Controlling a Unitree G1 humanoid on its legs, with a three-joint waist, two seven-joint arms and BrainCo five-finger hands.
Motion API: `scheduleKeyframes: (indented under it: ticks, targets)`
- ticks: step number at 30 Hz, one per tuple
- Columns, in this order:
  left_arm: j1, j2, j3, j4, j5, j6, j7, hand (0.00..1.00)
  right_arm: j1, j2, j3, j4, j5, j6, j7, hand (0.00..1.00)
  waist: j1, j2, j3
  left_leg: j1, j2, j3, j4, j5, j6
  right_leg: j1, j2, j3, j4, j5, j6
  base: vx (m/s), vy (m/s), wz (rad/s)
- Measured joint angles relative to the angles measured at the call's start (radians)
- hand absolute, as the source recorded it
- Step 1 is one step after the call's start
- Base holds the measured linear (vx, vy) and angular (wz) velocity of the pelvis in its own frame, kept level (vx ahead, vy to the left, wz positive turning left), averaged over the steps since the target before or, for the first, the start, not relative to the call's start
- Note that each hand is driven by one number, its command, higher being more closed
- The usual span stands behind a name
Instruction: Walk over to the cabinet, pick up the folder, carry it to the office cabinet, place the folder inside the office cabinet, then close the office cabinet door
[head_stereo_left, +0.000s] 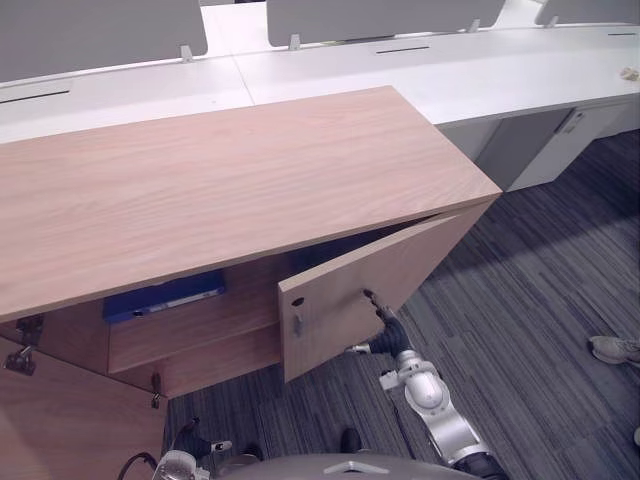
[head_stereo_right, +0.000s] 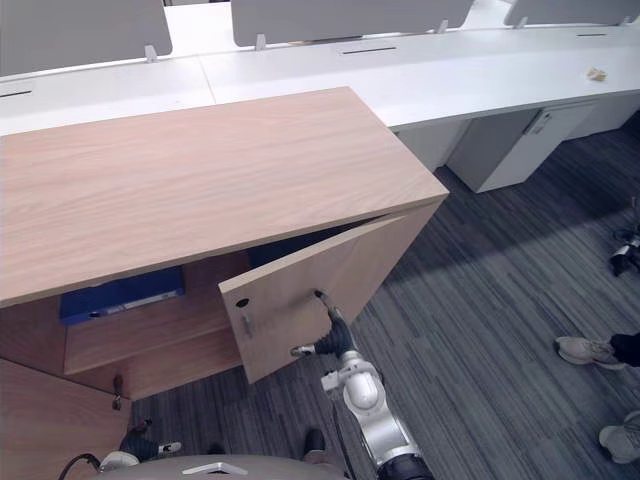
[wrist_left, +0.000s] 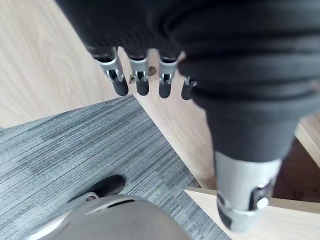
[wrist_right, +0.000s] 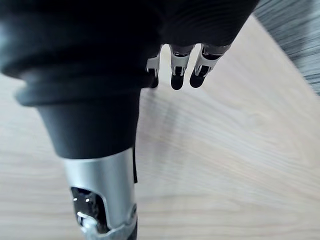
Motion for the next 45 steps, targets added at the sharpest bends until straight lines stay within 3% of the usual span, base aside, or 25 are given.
scheduleKeyframes:
  ticks: [7,14,18,20,21,22,23,24,28,30,32,33,34,35,36,37,38,39,42,45]
  targets:
    - [0.022,-0.008,0.005,-0.033,-0.028,0.000,0.002,0.00,0.041,0.037,-0.086,0.263,-0.005,0.040,-0.018,0.00,-0.002,0.000,-0.006,0.027,-0.004,-0.001,-0.053,0.024,0.000,0.010,0.000,-0.001,-0.003,-0.005,0.003,-0.01,-0.002,0.00]
    - [0.020,-0.010,0.004,-0.034,-0.041,0.000,0.016,0.00,0.038,0.060,-0.126,0.404,-0.006,0.044,-0.021,0.00,-0.004,-0.002,-0.006,0.042,-0.006,0.000,-0.058,0.030,0.000,0.019,0.000,0.000,0.003,-0.005,0.003,-0.03,-0.006,-0.01]
    - [-0.024,0.004,0.001,-0.039,-0.072,0.000,0.018,0.00,-0.003,0.064,-0.128,0.428,0.000,0.062,-0.024,0.00,-0.014,-0.011,0.029,-0.053,-0.014,-0.030,0.015,0.030,0.002,-0.105,-0.021,0.032,0.173,-0.054,0.009,-0.12,-0.015,0.20]
    - [-0.037,0.006,0.002,-0.069,-0.080,0.000,0.018,0.00,-0.003,0.065,-0.128,0.429,0.003,0.062,-0.024,0.00,-0.012,-0.017,0.038,-0.109,-0.005,-0.060,0.059,0.024,0.010,-0.119,-0.024,0.061,0.186,-0.062,0.022,-0.07,0.041,0.66]
    - [-0.043,0.000,0.002,-0.075,-0.082,-0.003,0.017,0.00,-0.001,0.069,-0.127,0.430,0.006,0.062,-0.024,0.00,-0.016,-0.010,0.051,-0.131,-0.003,-0.093,0.079,0.025,0.007,-0.139,-0.023,0.095,0.306,-0.153,0.001,-0.02,0.027,0.87]
    - [-0.044,0.001,0.001,-0.076,-0.085,-0.003,0.017,0.00,0.001,0.070,-0.127,0.435,0.007,0.062,-0.024,0.00,-0.017,-0.016,0.049,-0.138,-0.008,-0.114,0.088,0.027,0.003,-0.141,-0.017,0.112,0.360,-0.191,-0.002,-0.01,-0.051,0.91]
    - [-0.043,0.006,0.005,-0.082,-0.104,-0.003,0.019,0.00,-0.001,0.073,-0.129,0.449,0.012,0.062,-0.024,0.00,-0.009,-0.035,0.049,-0.141,-0.021,-0.145,0.088,0.032,-0.010,-0.120,-0.017,0.140,0.361,-0.227,0.013,-0.05,-0.139,0.76]
    - [-0.045,0.011,0.005,-0.084,-0.117,-0.003,0.020,0.00,-0.008,0.073,-0.137,0.466,0.012,0.063,-0.024,0.00,0.000,-0.037,0.049,-0.150,-0.016,-0.166,0.089,0.040,-0.026,-0.102,-0.011,0.140,0.323,-0.241,0.017,-0.11,-0.176,0.69]
    - [-0.044,-0.022,0.012,-0.105,-0.138,-0.005,0.022,0.00,-0.033,0.068,-0.161,0.465,0.012,0.062,-0.046,0.00,0.019,0.025,0.066,-0.208,0.024,-0.250,0.065,0.098,-0.061,-0.098,0.037,0.052,0.265,-0.213,-0.016,-0.13,-0.141,0.55]
    - [-0.048,-0.044,0.024,-0.104,-0.154,-0.005,0.025,0.00,-0.040,0.061,-0.166,0.472,0.015,0.063,-0.054,0.00,0.013,0.060,0.084,-0.219,0.031,-0.305,0.014,0.165,-0.072,-0.100,0.049,-0.010,0.274,-0.206,-0.029,-0.10,-0.126,0.90]
    - [-0.044,-0.060,0.035,-0.105,-0.168,-0.005,0.026,0.00,-0.048,0.062,-0.183,0.493,0.028,0.067,-0.059,0.00,0.012,0.083,0.084,-0.223,0.051,-0.295,-0.065,0.229,-0.071,-0.106,0.061,-0.066,0.276,-0.194,-0.053,-0.08,-0.075,0.88]
    - [-0.051,-0.062,0.055,-0.104,-0.168,-0.006,0.022,0.00,-0.053,0.081,-0.214,0.503,0.037,0.074,-0.062,0.00,0.005,0.070,0.088,-0.237,0.061,-0.213,-0.054,0.164,-0.043,-0.111,0.033,-0.117,0.257,-0.183,-0.067,-0.13,0.037,0.97]
    - [-0.073,-0.057,0.077,-0.106,-0.168,-0.007,0.021,0.00,-0.065,0.096,-0.236,0.500,0.042,0.080,-0.066,0.00,0.000,0.034,0.105,-0.283,0.045,-0.098,0.094,0.115,-0.028,-0.108,-0.018,-0.151,0.259,-0.176,-0.066,-0.15,0.040,1.00]
    - [-0.079,-0.057,0.083,-0.105,-0.168,-0.008,0.021,0.00,-0.065,0.095,-0.246,0.500,0.042,0.081,-0.067,0.00,-0.003,0.021,0.108,-0.291,0.031,-0.060,0.177,0.101,-0.026,-0.100,-0.042,-0.167,0.262,-0.175,-0.064,-0.13,0.013,0.96]
    - [-0.074,-0.064,0.084,-0.104,-0.168,-0.010,0.021,0.00,-0.056,0.086,-0.254,0.500,0.044,0.081,-0.067,0.00,-0.012,0.018,0.108,-0.267,0.028,-0.001,0.289,0.080,-0.023,-0.071,-0.061,-0.191,0.262,-0.174,-0.059,-0.09,0.011,0.73]
    - [-0.057,-0.080,0.086,-0.103,-0.168,-0.010,0.021,0.00,-0.044,0.072,-0.254,0.500,0.044,0.081,-0.068,0.00,-0.015,0.036,0.096,-0.227,0.035,0.021,0.257,0.034,-0.025,-0.055,-0.049,-0.199,0.253,-0.176,-0.043,-0.08,0.043,0.60]
    - [-0.050,-0.085,0.086,-0.102,-0.168,-0.010,0.021,0.00,-0.044,0.068,-0.255,0.502,0.044,0.082,-0.068,0.00,-0.011,0.058,0.085,-0.205,0.034,0.022,0.212,0.031,-0.020,-0.049,-0.038,-0.204,0.247,-0.180,-0.034,-0.06,0.086,0.46]
    - [-0.043,-0.087,0.088,-0.099,-0.173,-0.010,0.021,0.00,-0.041,0.073,-0.260,0.505,0.046,0.083,-0.066,0.00,-0.012,0.054,0.076,-0.159,0.018,0.010,0.093,0.073,-0.006,-0.034,-0.036,-0.213,0.214,-0.180,-0.026,-0.05,0.068,0.38]
    - [-0.030,-0.081,0.098,-0.096,-0.177,-0.009,0.021,0.00,-0.039,0.106,-0.294,0.525,0.053,0.083,-0.066,0.00,-0.019,0.046,0.065,-0.102,-0.007,-0.049,-0.088,0.165,-0.007,0.002,-0.017,-0.214,0.151,-0.168,-0.014,-0.07,0.067,0.68]
    - [-0.014,-0.078,0.127,-0.096,-0.207,-0.009,0.023,0.00,-0.042,0.104,-0.297,0.553,0.054,0.087,-0.066,0.00,-0.012,0.045,0.055,-0.094,-0.024,-0.085,-0.088,0.165,-0.006,0.040,-0.014,-0.207,0.124,-0.166,-0.011,-0.03,0.072,0.44]
